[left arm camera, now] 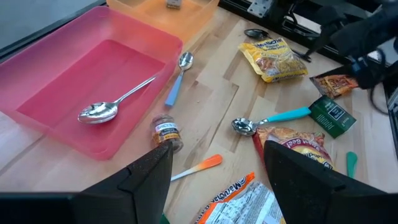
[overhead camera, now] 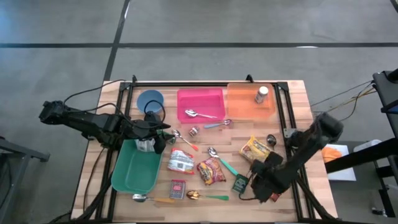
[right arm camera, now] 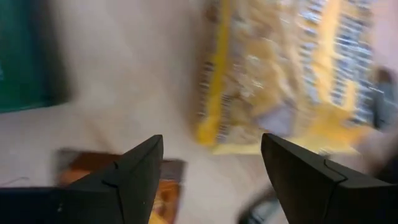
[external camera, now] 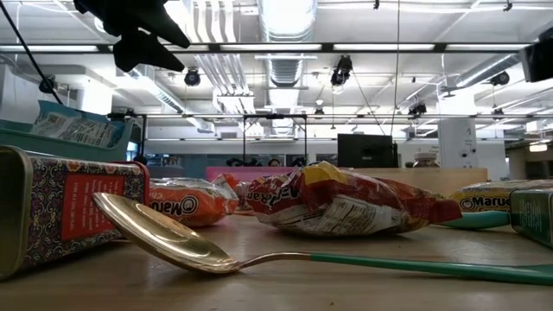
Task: Pick & Place Food Item
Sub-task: Put the yellow noodle pack into the green bin
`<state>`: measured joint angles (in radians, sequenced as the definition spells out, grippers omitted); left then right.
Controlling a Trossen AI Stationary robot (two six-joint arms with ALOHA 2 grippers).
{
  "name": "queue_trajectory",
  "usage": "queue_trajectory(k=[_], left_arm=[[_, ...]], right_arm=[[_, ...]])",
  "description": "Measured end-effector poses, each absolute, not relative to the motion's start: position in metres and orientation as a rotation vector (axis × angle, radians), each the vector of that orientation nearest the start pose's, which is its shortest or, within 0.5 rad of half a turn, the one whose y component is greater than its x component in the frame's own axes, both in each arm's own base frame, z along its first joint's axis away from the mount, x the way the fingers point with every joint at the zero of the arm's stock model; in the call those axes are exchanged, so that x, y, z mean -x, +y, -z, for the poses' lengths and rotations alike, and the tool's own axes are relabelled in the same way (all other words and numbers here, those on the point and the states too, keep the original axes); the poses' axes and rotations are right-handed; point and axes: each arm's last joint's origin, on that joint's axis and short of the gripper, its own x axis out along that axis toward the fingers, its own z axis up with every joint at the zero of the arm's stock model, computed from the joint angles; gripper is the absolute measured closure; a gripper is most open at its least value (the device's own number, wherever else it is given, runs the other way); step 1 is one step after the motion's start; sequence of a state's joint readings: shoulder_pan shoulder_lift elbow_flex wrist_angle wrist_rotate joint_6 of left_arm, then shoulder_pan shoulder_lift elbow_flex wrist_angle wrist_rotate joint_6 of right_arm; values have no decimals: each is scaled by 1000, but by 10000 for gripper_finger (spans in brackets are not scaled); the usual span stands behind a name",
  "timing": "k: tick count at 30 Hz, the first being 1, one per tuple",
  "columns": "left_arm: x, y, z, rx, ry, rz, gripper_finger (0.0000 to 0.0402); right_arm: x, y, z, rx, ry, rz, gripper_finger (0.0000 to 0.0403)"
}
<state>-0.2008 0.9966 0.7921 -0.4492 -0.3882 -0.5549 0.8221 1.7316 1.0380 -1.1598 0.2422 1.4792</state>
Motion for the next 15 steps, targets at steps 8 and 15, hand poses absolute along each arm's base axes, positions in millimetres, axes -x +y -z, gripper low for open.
queue_trajectory(k=[8,15], left_arm=[[-202,-30,-277,346,555,-347,147],[-202,-30,-277,346,555,-347,147]], right_arm=[[-210,218,-151,-63,1448,919,133],[-214,222,-149,-37,1442,1006,133]])
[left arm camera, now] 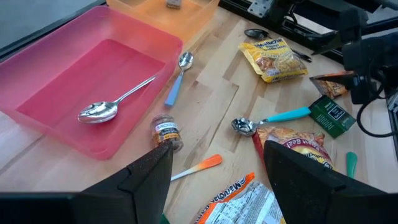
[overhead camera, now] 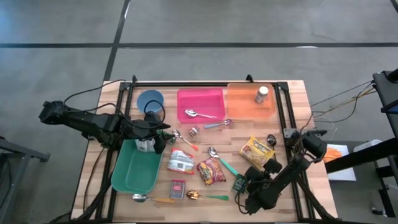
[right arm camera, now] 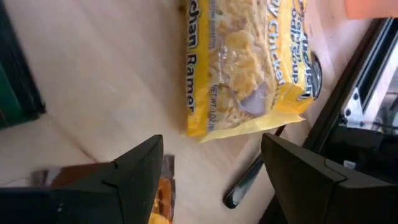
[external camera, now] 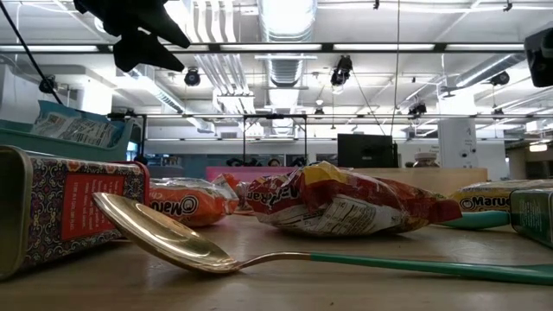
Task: Pick & Place Food Item
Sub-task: Put the yellow noodle pack into the green bin
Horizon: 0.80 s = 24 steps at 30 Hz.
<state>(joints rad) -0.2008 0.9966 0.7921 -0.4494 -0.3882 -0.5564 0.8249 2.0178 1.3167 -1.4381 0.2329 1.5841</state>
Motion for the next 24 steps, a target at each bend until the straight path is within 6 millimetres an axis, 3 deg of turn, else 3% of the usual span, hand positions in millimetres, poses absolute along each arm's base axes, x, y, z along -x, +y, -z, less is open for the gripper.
queue_trajectory(k=[14,24], left_arm=[[-202,-30,-277,347,553,-347,147],[-202,-30,-277,347,551,-347,147]], right_arm=[[-211,218,-145,-99,1388,1081,133],[-210,207,-130,-118,1396,1091,133]])
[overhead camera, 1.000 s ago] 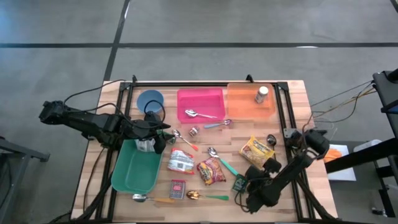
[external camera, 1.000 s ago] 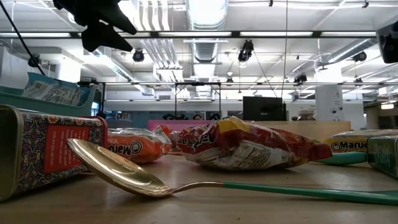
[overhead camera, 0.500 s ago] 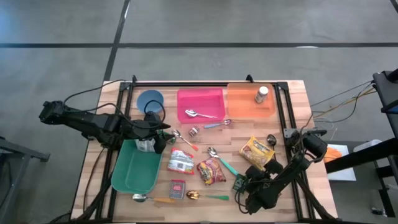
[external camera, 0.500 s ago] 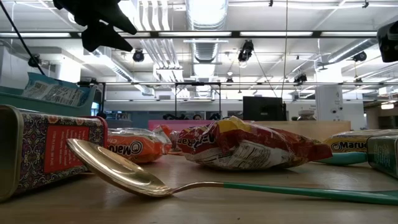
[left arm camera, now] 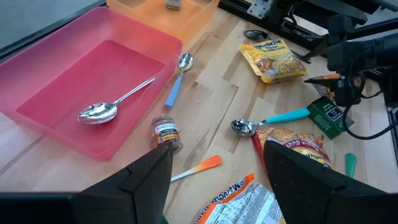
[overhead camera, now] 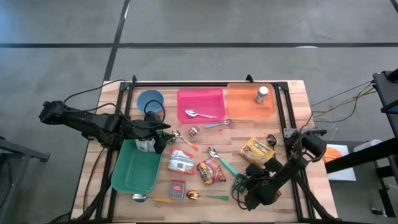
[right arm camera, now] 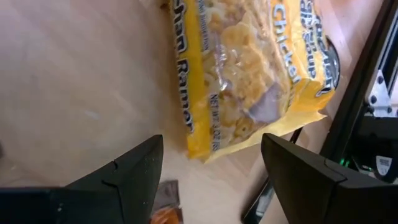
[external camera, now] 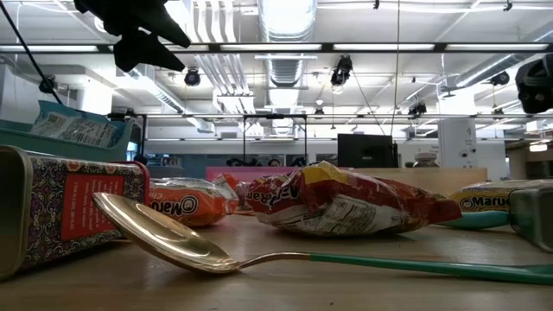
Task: Pick & Place Food Item
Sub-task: Put the yellow noodle pack into the green bin
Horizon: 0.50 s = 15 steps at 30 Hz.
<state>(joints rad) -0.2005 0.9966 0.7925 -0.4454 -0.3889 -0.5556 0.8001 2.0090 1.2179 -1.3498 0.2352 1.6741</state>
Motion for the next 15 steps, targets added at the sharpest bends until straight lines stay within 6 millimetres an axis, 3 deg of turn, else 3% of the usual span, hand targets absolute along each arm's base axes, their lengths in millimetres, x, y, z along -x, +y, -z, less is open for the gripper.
queue_trajectory(k=[7,15], left_arm=[[-202,-30,-277,347,551,-347,147],[-202,-30,-277,347,551,-347,147]], right_arm=[[-204,198,-129,-135,1384,1122,133],[-194,186,-128,-273,1327,1105,136]])
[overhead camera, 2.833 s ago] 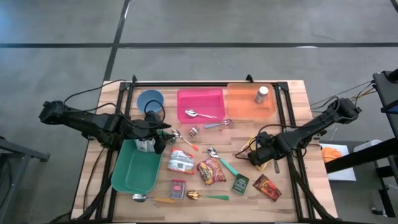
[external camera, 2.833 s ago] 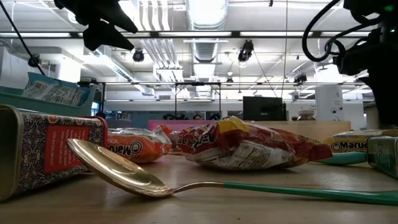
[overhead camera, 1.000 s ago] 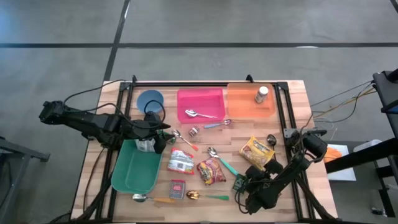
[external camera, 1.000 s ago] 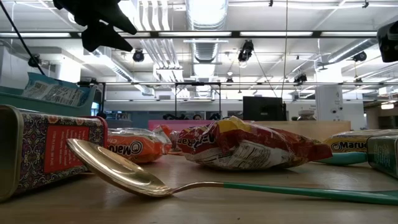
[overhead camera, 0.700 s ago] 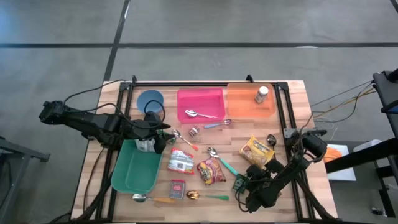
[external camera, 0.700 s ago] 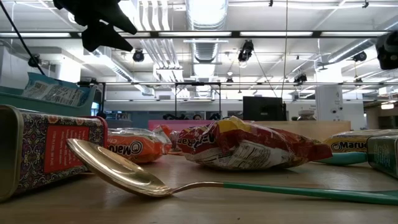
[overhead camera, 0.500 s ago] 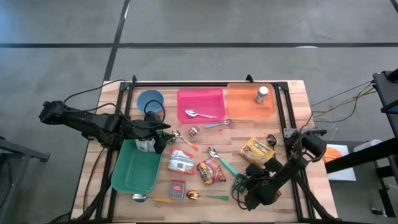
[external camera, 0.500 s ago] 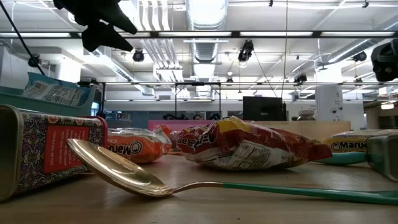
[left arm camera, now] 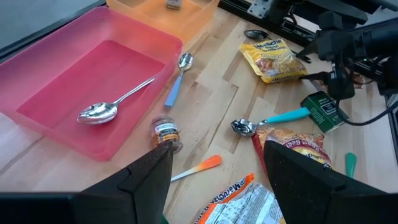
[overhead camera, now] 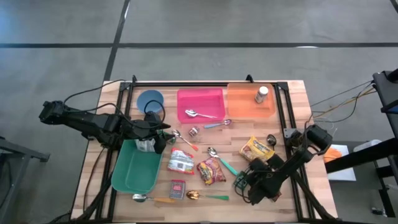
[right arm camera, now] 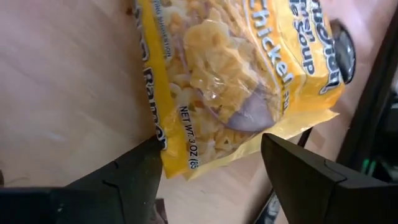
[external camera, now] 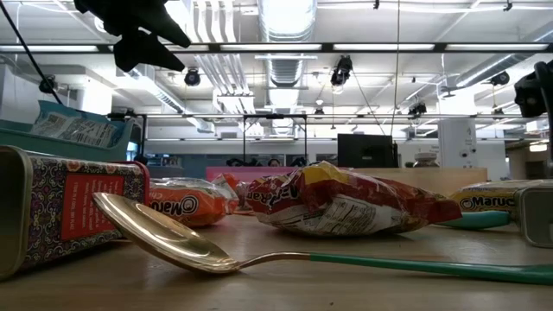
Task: Pick & Place Food Item
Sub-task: Put the yellow noodle pack into the green bin
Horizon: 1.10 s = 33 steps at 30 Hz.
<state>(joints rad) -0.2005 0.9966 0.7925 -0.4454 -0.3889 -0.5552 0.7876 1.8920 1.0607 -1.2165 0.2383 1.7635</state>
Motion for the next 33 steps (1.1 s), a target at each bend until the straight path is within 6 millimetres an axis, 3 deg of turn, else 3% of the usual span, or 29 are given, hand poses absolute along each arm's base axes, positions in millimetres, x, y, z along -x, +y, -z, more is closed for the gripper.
queue_trajectory(k=[3,20,33], left_arm=[[-202,-30,-277,347,551,-347,147],[-202,-30,-277,347,551,-347,147],[-202,-30,-277,340,552,-346,147]], right_arm=[[-191,182,-129,-296,1313,1115,159],[-187,177,-123,-290,1301,1102,381],[-198,186,-140,-274,1284,1059,392]])
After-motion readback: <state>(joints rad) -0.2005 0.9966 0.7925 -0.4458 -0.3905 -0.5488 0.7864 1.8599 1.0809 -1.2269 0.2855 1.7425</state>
